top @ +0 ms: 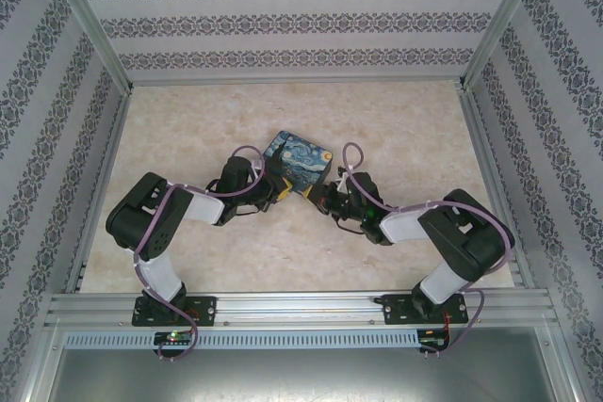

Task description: Unlock a padlock with a key

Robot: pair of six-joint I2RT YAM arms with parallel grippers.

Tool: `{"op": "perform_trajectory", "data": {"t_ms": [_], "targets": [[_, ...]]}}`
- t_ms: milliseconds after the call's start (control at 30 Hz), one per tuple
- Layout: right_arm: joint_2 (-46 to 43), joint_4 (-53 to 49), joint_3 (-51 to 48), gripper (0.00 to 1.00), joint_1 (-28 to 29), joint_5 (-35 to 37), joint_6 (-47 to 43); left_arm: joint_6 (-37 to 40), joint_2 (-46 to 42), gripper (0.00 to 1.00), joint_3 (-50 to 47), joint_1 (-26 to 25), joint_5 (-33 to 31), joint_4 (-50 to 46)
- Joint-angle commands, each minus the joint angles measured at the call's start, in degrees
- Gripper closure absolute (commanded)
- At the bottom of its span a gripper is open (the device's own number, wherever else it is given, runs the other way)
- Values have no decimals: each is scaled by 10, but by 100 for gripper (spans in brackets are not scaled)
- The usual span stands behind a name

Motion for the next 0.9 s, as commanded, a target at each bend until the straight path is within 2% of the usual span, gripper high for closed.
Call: {"op": "perform_trajectory", "data": {"t_ms": [0, 233, 433, 633, 867], "targets": [[28, 16, 29, 100, -25, -39, -16, 17, -20, 100, 7, 1, 24, -20], [57, 20, 57, 100, -66, -73, -20, 24, -25, 100, 16, 2, 37, -33], [3, 14, 25, 100, -58, -76, -15, -7, -6, 100, 20, 2, 31, -2], [-73, -2, -34, 100, -34, -18, 15, -38, 3, 100, 18, 2, 28, 31], [-76, 2, -50, 100, 53, 92, 86, -58, -5, 100, 15, 2, 31, 52]]}}
